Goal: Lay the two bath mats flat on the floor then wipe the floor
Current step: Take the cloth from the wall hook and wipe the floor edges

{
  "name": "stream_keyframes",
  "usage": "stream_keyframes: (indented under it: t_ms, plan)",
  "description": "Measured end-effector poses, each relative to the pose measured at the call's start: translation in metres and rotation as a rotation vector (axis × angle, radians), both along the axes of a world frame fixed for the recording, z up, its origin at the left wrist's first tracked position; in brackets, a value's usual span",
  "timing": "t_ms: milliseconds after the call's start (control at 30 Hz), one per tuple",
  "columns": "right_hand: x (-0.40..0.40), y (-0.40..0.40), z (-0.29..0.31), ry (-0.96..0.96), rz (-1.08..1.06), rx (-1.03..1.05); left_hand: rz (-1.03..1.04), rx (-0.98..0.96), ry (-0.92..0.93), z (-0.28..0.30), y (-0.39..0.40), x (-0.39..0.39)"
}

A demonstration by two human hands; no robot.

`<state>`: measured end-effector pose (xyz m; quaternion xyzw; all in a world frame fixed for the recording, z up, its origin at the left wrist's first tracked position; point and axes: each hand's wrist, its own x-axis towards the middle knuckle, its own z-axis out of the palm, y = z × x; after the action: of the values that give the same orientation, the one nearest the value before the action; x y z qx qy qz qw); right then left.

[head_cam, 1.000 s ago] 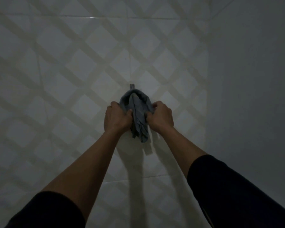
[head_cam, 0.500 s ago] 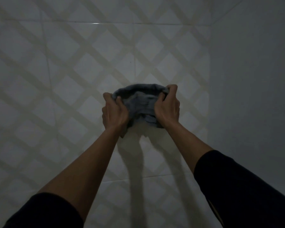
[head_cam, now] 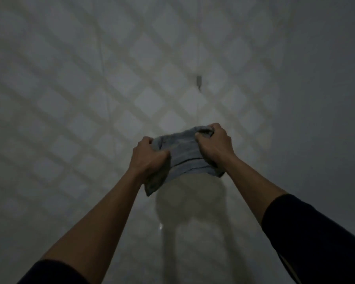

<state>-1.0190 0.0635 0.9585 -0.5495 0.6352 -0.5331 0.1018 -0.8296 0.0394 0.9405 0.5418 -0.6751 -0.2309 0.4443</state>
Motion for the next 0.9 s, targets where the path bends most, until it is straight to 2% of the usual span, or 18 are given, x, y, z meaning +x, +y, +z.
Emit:
stream_keyframes:
  t_ms: [100, 200, 333, 433, 533, 633, 767, 900]
  plan:
    - [0.017, 0.013, -0.060, 0.080, 0.039, 0.287, -0.014, 0.210, -0.017, -0.066, 0.017, 0.031]
    - [0.035, 0.026, -0.118, 0.127, 0.094, 0.431, 0.023, 0.326, -0.009, -0.128, 0.034, 0.057]
    - [0.048, 0.046, -0.180, 0.164, 0.250, 0.563, -0.011, 0.444, -0.282, -0.202, 0.048, 0.079]
    - [0.046, 0.055, -0.228, 0.226, 0.379, 0.730, -0.035, 0.558, -0.380, -0.258, 0.066, 0.078]
    - [0.033, 0.066, -0.284, 0.327, 0.448, 0.918, -0.066, 0.719, -0.345, -0.309, 0.087, 0.059]
    - [0.014, 0.080, -0.341, 0.303, 0.492, 1.129, -0.129, 0.939, -0.368, -0.357, 0.103, 0.028]
    - [-0.016, 0.097, -0.419, 0.371, 0.584, 1.368, -0.267, 1.062, -0.680, -0.429, 0.119, -0.012]
    - [-0.045, 0.120, -0.492, 0.377, 0.665, 1.492, -0.275, 1.005, -0.918, -0.502, 0.138, -0.039]
